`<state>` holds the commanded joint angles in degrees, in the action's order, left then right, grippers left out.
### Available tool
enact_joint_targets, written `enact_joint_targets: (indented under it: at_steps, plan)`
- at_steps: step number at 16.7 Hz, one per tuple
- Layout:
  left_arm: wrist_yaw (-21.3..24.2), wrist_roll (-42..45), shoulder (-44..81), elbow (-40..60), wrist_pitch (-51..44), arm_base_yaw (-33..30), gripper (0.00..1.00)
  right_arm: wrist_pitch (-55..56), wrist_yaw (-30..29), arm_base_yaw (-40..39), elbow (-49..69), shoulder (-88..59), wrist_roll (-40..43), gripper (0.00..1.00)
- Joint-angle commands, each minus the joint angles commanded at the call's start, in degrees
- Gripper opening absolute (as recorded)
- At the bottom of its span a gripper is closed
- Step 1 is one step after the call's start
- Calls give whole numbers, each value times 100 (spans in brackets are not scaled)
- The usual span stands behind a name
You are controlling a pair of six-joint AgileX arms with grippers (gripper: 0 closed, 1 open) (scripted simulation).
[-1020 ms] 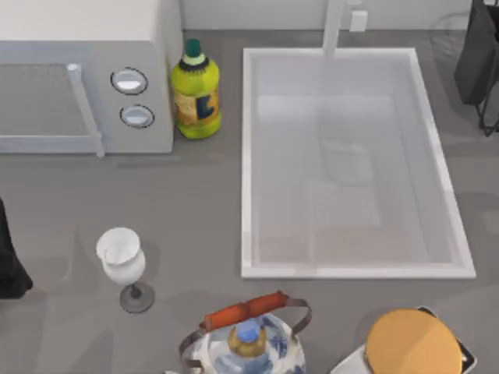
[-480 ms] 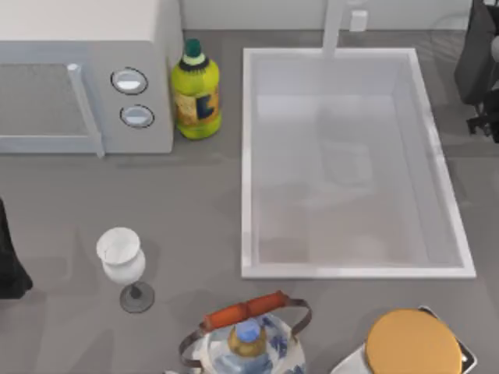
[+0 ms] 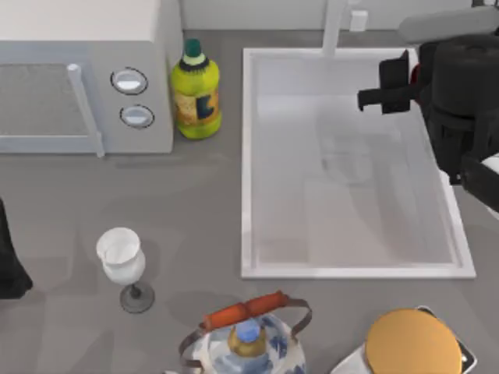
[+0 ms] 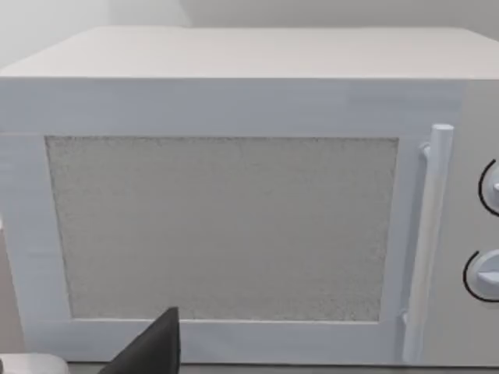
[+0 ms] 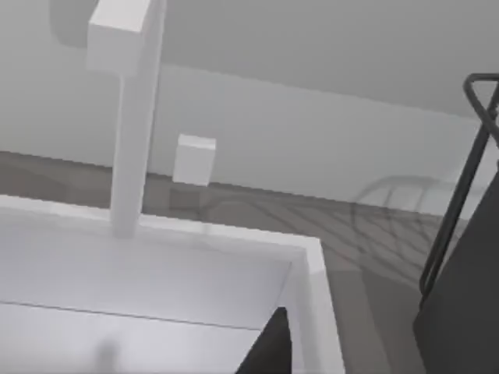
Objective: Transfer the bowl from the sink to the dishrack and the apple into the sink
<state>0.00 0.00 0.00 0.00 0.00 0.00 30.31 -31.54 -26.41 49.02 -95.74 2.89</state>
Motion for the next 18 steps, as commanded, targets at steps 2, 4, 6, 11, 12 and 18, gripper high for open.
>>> enact_joint_targets:
  at_steps: [2, 4, 6, 11, 12, 18]
  plan:
    - [0, 0, 0, 0, 0, 0, 100, 862, -291, -435, -337, 154, -159, 0]
    - [0, 0, 0, 0, 0, 0, 100, 1492, -518, -774, -602, 279, -285, 0]
    - [0, 0, 0, 0, 0, 0, 100, 1876, -667, -998, -776, 363, -372, 0]
    - [0, 0, 0, 0, 0, 0, 100, 2016, -722, -1084, -843, 397, -405, 0]
    - [0, 0, 0, 0, 0, 0, 100, 2000, -706, -1060, -824, 370, -413, 0]
    - [0, 0, 0, 0, 0, 0, 100, 2969, -742, -1106, -934, -547, -403, 0]
